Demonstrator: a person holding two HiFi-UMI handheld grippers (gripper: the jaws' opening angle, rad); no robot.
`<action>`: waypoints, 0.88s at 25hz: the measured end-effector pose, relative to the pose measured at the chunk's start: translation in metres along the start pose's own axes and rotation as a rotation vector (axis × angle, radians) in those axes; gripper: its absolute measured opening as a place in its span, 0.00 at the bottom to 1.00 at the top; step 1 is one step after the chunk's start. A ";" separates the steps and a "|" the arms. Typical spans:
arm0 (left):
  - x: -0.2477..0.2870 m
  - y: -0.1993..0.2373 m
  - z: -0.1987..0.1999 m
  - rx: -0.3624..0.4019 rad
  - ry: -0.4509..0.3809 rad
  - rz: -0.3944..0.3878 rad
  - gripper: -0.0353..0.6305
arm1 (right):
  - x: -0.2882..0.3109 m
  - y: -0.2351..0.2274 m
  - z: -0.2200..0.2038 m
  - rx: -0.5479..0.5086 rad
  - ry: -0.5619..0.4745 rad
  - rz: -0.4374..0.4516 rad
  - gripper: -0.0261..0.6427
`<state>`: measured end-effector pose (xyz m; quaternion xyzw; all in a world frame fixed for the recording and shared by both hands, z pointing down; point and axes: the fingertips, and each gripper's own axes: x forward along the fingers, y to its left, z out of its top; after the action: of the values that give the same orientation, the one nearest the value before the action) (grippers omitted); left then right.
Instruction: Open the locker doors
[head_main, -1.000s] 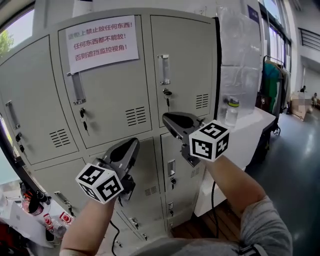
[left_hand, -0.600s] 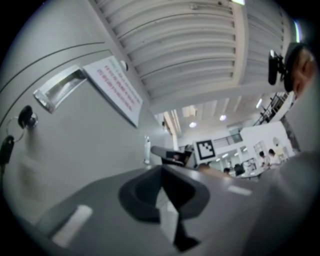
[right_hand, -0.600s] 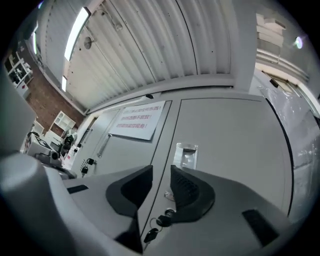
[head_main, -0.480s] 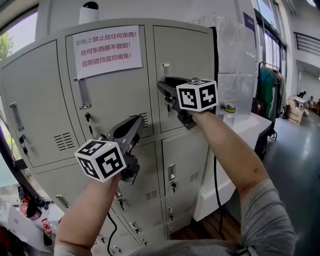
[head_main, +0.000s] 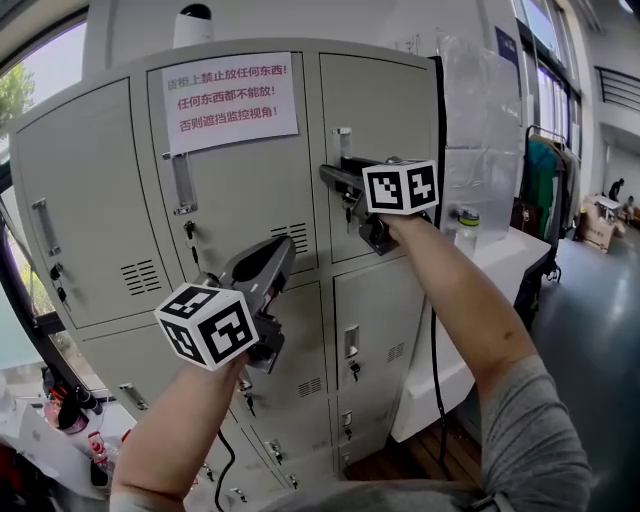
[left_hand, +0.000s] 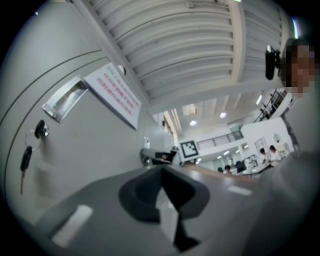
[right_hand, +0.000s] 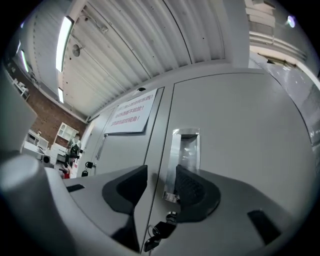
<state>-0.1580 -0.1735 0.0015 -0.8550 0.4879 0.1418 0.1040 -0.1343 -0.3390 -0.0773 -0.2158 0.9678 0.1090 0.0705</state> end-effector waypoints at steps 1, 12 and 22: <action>-0.001 -0.001 0.000 0.000 -0.001 -0.002 0.06 | -0.002 0.002 0.000 0.007 -0.005 0.013 0.27; 0.029 -0.042 -0.017 -0.045 -0.005 -0.118 0.06 | -0.147 0.012 0.027 -0.075 -0.088 0.081 0.26; 0.094 -0.096 -0.063 -0.116 0.040 -0.265 0.06 | -0.326 -0.104 0.031 -0.128 -0.060 -0.256 0.20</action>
<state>-0.0212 -0.2209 0.0324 -0.9191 0.3637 0.1379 0.0626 0.2062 -0.2918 -0.0659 -0.3383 0.9209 0.1669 0.0988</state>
